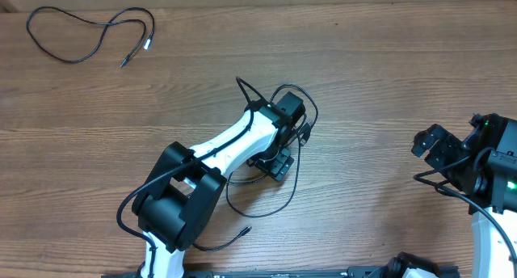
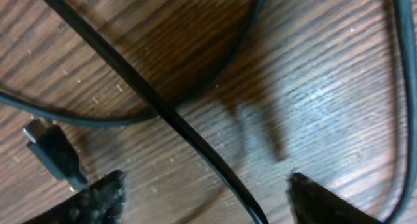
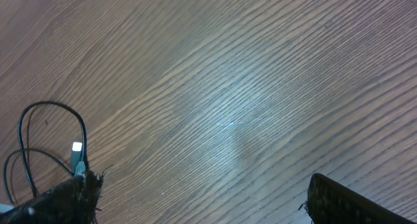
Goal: Untangle cables
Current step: 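Move the left gripper to the center pile and grasp a cable, then lift the grasped cable up and pull it left out of the pile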
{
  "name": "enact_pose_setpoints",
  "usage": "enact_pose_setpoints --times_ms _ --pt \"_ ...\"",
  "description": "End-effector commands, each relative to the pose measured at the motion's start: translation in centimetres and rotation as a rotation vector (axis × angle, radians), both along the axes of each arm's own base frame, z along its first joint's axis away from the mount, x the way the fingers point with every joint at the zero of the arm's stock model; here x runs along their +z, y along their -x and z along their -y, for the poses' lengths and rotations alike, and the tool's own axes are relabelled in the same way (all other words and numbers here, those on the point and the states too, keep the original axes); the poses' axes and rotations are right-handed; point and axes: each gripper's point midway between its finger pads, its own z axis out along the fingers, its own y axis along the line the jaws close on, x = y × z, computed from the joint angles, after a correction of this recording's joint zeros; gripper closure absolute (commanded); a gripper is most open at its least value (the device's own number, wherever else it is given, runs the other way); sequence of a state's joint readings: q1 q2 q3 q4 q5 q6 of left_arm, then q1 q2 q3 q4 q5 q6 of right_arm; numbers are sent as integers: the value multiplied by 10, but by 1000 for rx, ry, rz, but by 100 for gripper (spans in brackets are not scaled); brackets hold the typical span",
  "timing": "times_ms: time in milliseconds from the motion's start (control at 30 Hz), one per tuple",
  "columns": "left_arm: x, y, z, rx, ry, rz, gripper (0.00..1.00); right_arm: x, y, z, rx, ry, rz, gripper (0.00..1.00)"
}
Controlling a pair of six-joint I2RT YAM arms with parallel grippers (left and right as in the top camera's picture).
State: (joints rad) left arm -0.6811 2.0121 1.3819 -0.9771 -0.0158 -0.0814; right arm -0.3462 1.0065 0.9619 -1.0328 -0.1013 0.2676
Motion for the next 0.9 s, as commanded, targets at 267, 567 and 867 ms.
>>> enact_pose_setpoints --times_ms 267,567,867 --pt "22 -10 5 -7 11 42 96 9 -4 1 7 8 27 0" --pt "239 -101 22 45 289 456 96 9 -4 1 9 6 28 0" --pt "417 -137 -18 151 537 892 96 10 -6 1 9 8 33 0"
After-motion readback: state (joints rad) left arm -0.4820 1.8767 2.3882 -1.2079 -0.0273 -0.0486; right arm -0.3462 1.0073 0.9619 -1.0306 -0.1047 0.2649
